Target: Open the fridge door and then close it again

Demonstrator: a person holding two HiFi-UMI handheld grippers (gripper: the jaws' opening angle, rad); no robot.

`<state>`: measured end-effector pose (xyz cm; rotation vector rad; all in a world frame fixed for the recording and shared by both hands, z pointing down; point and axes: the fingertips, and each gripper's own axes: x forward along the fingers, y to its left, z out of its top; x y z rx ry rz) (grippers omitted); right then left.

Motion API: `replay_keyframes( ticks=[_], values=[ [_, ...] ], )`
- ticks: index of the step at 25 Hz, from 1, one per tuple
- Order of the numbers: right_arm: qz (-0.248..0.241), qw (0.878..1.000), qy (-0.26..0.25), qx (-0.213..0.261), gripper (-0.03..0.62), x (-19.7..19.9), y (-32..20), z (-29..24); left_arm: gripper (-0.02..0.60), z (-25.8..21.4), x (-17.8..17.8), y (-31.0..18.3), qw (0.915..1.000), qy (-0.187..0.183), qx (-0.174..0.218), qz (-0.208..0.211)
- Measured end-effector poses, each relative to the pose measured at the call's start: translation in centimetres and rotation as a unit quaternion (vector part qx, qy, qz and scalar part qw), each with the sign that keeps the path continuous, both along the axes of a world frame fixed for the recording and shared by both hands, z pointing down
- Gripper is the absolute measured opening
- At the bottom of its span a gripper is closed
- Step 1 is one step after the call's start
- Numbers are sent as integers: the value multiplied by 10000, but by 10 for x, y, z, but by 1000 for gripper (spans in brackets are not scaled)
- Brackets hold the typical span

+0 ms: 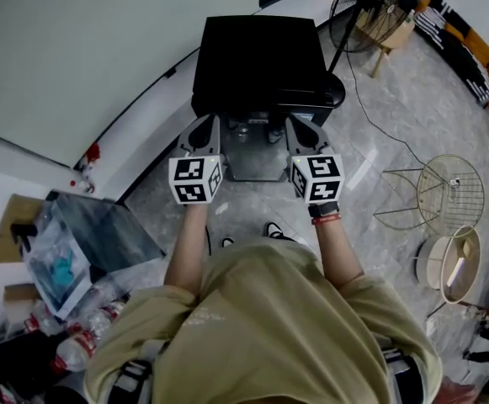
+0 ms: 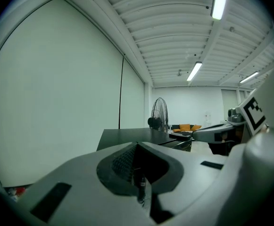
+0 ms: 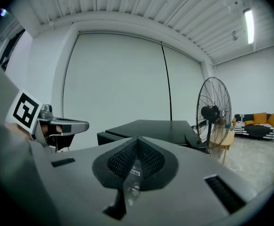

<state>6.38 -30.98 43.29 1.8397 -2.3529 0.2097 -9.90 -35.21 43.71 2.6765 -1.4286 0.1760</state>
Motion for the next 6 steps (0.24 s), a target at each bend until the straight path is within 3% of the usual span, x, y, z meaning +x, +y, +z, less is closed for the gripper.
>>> replay_keyframes(
  ticks=[6],
  values=[
    [-384,9989,260,-31,21,12,-12,7,18,27,-5,-10,9991,-325,-146,-248]
  ],
)
